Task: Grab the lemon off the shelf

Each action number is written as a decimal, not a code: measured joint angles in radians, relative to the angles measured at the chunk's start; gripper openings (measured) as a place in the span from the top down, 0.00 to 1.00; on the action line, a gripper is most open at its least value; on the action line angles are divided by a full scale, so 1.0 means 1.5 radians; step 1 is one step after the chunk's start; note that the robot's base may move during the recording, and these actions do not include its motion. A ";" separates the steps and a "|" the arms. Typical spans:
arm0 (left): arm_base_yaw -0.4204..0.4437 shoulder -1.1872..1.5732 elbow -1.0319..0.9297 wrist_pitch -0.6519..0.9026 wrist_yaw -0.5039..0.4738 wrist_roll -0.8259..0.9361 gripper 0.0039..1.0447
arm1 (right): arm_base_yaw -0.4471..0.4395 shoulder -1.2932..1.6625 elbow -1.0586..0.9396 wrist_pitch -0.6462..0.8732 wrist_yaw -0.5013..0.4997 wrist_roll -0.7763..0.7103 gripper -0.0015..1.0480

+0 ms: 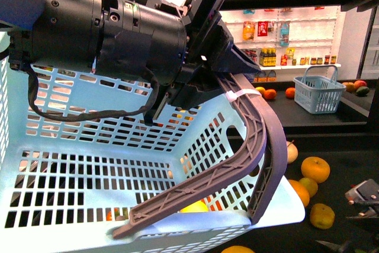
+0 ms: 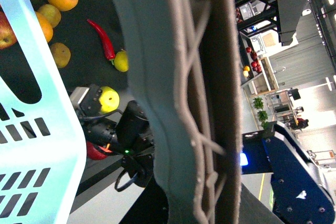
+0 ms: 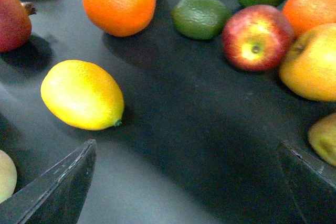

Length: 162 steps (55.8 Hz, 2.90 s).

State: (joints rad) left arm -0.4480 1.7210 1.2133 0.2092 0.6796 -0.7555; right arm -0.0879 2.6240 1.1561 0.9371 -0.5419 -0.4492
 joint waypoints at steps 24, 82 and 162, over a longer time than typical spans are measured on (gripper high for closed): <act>0.000 0.000 0.000 0.000 0.000 0.000 0.92 | 0.092 0.094 0.179 -0.053 0.024 0.025 0.02; 0.000 0.000 0.000 0.000 0.000 0.000 0.92 | 0.126 0.152 0.226 -0.064 0.006 0.123 0.02; 0.000 0.000 0.000 0.000 0.000 0.000 0.92 | 0.156 0.177 0.308 -0.256 0.080 0.007 0.02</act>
State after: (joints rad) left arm -0.4480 1.7210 1.2133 0.2092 0.6800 -0.7559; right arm 0.1463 2.8895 1.6184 0.5537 -0.4225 -0.4381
